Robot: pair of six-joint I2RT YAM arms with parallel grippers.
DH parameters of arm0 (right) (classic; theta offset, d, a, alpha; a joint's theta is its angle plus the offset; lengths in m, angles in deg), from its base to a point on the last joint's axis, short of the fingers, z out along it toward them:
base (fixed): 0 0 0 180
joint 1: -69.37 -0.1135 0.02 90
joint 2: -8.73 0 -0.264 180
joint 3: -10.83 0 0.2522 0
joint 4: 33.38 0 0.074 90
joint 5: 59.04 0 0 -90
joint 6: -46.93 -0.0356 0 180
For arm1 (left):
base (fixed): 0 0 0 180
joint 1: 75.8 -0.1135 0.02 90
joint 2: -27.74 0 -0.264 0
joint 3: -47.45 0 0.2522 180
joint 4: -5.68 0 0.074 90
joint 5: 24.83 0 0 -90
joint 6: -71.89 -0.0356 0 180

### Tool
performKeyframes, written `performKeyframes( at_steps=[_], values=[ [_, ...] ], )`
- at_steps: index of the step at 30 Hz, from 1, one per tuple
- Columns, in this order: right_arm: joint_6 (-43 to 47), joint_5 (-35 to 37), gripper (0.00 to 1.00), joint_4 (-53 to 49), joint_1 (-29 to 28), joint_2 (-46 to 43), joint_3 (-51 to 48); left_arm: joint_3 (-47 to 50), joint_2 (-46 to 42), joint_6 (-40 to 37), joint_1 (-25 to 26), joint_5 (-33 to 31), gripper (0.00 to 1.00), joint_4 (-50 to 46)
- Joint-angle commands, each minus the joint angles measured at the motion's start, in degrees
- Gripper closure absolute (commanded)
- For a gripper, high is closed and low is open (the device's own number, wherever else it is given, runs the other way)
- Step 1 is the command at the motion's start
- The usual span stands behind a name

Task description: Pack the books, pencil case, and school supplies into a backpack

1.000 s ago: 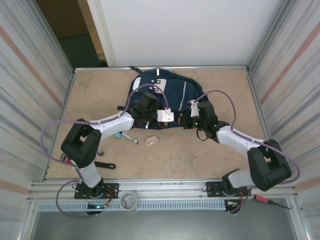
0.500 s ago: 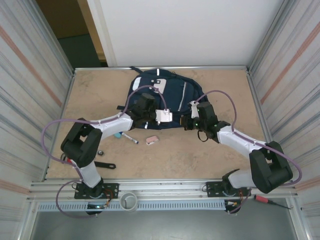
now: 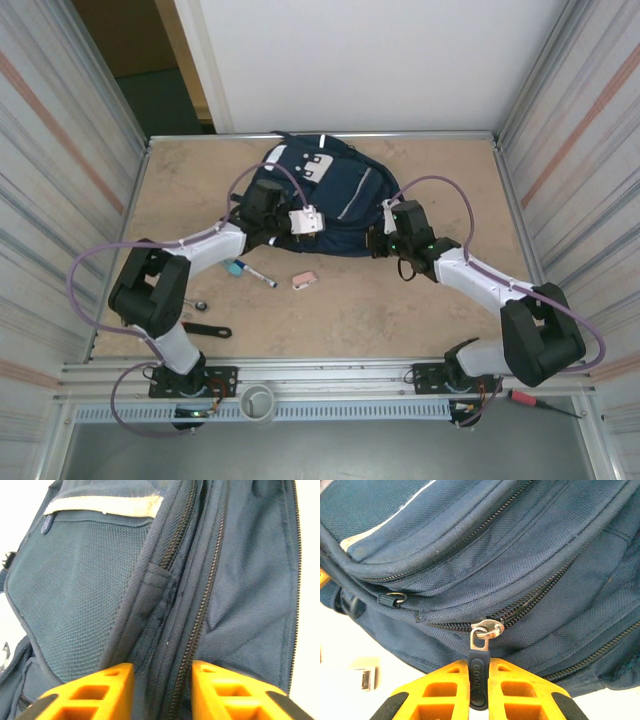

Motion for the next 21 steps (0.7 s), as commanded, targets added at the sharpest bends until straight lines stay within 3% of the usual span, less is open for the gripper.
performKeyframes(
  at_steps=[1,5,14,16,21],
  values=[
    [-0.23,-3.5,1.0,2.73,-0.74,-1.27,1.14,0.8,-5.51,0.75,2.55,-0.76,0.53,1.08],
    [-1.08,-6.69,1.0,5.04,-1.36,-2.38,1.07,1.14,-5.94,-1.48,7.24,-3.76,0.45,2.06],
    [-3.78,-10.99,1.0,8.22,-2.54,-4.13,0.27,-2.77,-0.12,-4.12,11.36,-6.78,0.47,3.67],
    [-3.74,-11.69,1.0,8.63,-2.85,-4.22,0.04,-2.5,0.54,-4.23,11.39,-8.13,0.52,5.91],
    [-1.3,-10.81,1.0,5.43,-1.79,-4.86,-0.46,0.03,0.19,-5.26,9.94,-8.96,0.84,11.5]
  ],
)
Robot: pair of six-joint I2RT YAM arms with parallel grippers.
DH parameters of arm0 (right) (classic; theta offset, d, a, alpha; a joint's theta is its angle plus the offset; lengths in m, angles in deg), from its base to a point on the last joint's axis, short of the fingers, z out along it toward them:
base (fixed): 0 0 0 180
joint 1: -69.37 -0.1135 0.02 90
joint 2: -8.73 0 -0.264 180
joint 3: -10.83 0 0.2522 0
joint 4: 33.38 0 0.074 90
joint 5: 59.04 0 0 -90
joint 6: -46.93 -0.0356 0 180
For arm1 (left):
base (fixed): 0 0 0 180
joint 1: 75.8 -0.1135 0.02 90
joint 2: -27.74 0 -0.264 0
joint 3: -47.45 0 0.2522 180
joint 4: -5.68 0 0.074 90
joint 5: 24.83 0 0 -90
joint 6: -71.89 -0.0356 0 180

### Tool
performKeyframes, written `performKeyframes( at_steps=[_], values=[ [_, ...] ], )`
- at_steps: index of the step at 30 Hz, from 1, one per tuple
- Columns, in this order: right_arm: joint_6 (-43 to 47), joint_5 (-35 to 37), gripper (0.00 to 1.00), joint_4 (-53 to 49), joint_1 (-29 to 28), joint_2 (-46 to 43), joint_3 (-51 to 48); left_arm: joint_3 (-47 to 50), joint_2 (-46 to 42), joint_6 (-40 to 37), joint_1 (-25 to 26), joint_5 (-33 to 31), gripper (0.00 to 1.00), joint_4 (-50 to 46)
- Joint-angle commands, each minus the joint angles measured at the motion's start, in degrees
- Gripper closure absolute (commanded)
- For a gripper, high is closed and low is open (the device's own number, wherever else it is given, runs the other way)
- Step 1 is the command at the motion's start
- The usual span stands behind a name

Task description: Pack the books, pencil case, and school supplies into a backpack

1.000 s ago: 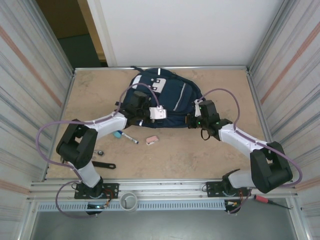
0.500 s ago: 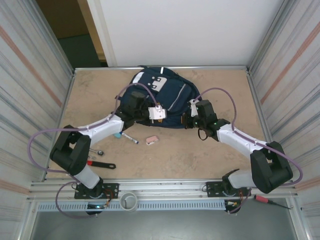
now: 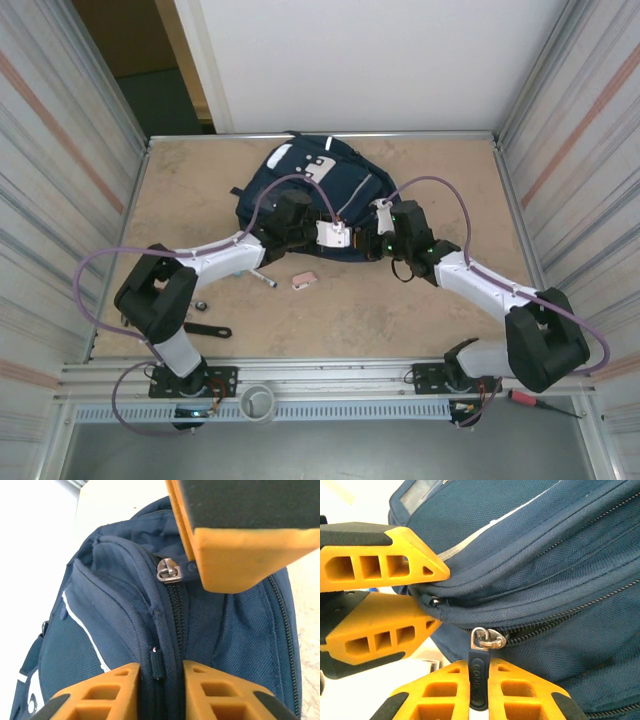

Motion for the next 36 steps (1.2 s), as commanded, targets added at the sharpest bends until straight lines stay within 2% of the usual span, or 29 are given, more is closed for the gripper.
performKeyframes(
  at_steps=[1,3,7,10,14,15,17,19,23,32,36],
  values=[
    [1.88,-0.65,1.0,-0.62,0.98,-2.68,0.21,1.54,-0.5,-0.33,-1.76,-0.14,0.92,5.59],
    [2.73,2.27,1.0,-4.42,2.93,-2.11,0.66,2.36,-1.84,1.17,-3.49,3.07,0.99,5.35],
    [2.75,7.61,1.0,-9.66,7.19,-0.12,1.65,4.25,-4.6,5.68,-7.3,10.32,1.0,6.48],
    [3.05,11.36,1.0,-11.03,7.5,1.06,2.96,6.09,-5.7,8.44,-9.63,12.26,1.0,8.94],
    [3.02,7.02,1.0,-6.0,5.85,0.72,2.52,7.76,-5.12,9.85,-12.14,10.86,0.99,11.35],
    [3.4,6.46,1.0,-5.08,4.8,0.64,2.7,7.63,-5.07,9.48,-12.14,10.2,0.92,10.19],
    [3.91,6.2,1.0,-4.13,2.93,0.63,3.06,7.28,-5.68,9.42,-11.53,10.09,0.71,7.16],
    [3.3,4.86,1.0,-2.54,2.21,0.45,3.0,7.36,-7.14,9.61,-9.79,9.64,0.58,4.48],
    [1.74,2.92,1.0,-0.09,1.36,0.12,2.65,8.14,-9.55,9.16,-5.55,8.72,0.45,2.26],
    [0.99,2.67,1.0,2.02,0.43,1.09,1.68,1.68,-3.23,5.74,0.74,3.6,0.43,-3.33],
    [-1.62,-0.67,1.0,6.04,1.86,3.96,-0.09,-0.22,0.38,5.51,1.48,1.64,0.52,-4.14]
  ],
)
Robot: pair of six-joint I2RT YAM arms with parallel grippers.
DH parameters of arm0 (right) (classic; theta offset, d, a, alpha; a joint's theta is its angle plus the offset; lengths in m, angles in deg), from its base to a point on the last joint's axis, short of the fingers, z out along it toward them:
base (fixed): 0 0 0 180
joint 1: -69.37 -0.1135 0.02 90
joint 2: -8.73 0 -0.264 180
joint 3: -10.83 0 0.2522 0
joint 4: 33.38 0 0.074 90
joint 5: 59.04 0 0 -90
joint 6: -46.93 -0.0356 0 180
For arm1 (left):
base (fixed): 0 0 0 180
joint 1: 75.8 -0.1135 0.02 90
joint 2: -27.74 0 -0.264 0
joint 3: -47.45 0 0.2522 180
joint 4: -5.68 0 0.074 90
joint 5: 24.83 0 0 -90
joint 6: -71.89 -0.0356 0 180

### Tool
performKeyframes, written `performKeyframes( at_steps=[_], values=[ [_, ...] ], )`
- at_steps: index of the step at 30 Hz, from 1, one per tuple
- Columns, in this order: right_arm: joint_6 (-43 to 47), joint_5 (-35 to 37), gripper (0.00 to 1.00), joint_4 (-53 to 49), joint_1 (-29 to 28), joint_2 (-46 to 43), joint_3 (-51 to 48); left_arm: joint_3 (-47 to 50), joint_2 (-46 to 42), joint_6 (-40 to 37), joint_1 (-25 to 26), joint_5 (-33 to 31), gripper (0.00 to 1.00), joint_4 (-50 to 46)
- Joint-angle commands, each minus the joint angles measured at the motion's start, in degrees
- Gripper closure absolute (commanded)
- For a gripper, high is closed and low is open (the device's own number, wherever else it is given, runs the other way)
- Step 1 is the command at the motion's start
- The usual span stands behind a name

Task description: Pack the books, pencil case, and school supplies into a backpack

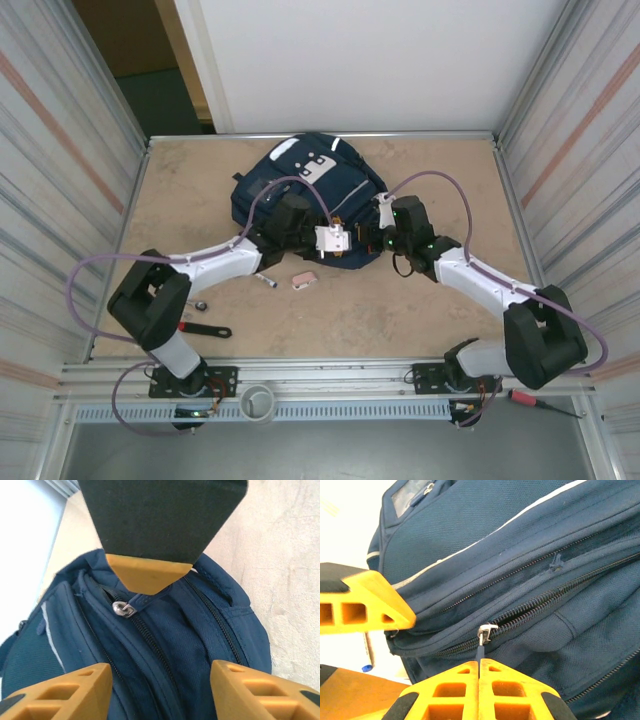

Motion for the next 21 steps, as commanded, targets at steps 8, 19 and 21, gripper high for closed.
performKeyframes(
  at_steps=[8,19,21],
  values=[
    [-5.43,-7.52,1.0,11.21,3.44,7.64,-4.76,-2.27,4.14,-0.71,-0.55,-6.76,0.7,-4.43],
    [-0.6,-4.49,0.83,5.09,4.96,4.59,-5.09,-3.78,3.36,5.5,-4.17,-0.65,1.0,-7.4],
    [0.37,-3.73,0.78,3.93,4.89,3.2,-4.92,-3.76,2.72,7.66,-4.87,1.28,1.0,-6.42]
  ],
)
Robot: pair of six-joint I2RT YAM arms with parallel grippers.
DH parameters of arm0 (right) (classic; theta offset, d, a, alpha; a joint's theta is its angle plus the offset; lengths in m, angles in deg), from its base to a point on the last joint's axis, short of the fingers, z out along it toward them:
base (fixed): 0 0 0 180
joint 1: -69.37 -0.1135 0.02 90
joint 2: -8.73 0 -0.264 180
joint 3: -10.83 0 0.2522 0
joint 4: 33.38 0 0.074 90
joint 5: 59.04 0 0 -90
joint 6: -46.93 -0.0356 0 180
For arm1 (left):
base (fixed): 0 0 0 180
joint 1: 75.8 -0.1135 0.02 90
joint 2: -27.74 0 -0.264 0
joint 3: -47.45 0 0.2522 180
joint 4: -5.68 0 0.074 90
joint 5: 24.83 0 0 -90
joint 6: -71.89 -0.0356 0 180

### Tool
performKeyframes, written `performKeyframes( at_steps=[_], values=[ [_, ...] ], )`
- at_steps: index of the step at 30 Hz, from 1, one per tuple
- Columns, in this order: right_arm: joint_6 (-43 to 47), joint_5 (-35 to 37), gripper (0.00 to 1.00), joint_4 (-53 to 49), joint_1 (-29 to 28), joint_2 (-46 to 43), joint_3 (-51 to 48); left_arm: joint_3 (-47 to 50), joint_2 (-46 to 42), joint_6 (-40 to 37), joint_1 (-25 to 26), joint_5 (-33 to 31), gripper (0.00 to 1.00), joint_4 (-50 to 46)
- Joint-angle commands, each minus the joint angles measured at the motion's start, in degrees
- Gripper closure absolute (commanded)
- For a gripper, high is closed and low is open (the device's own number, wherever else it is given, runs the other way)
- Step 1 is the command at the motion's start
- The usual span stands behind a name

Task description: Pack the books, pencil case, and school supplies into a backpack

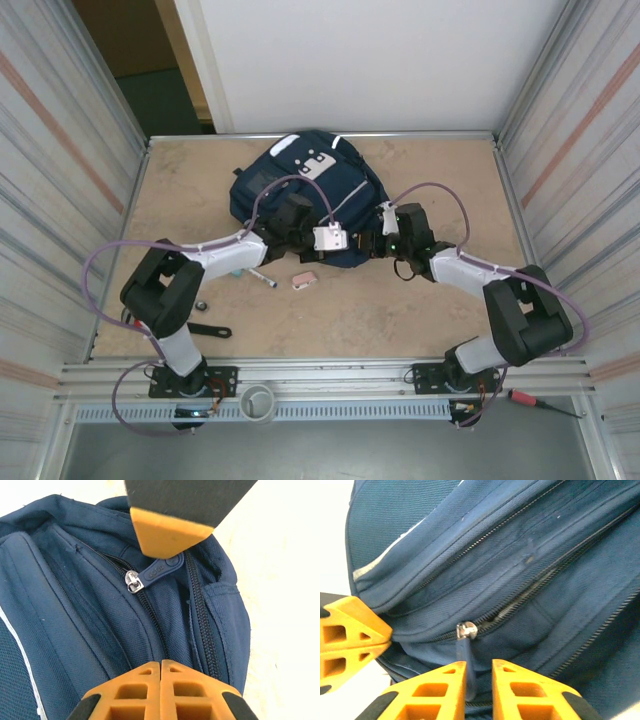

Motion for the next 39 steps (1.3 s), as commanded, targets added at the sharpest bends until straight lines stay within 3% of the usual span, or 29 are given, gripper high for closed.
performKeyframes(
  at_steps=[1,11,19,29,32,37,39],
  values=[
    [3.04,2.48,0.75,-3.6,0.32,-3.38,-0.24,-1.34,-1.58,4.74,-2.44,1.55,1.0,0.98],
    [11.78,15.99,0.57,-6.52,-9.33,-4.16,2.5,0.07,-4.23,11.42,-5.32,9.33,1.0,5.03],
    [16.07,26.65,0.56,-7.91,-14.33,0.55,6.81,-0.19,-4.08,11.51,-5.43,10.04,1.0,4.34],
    [17.97,27.25,0.57,-7.5,-13.73,6.08,10.26,-0.28,-4.22,10.89,-5.43,10.08,1.0,3.89],
    [18.65,27.24,0.61,-7.12,-13.5,8.56,11.44,-0.19,-4.25,10.5,-5.43,10.33,1.0,3.71],
    [18.94,28.72,0.89,-7.65,-13.77,8.94,12.35,0.24,-4.63,9.41,-6.04,9.52,1.0,2.86],
    [18.57,28.63,0.96,-8.18,-13.44,7.56,11.57,0.49,-4.94,8.8,-6.79,9.16,1.0,2.45]
  ],
)
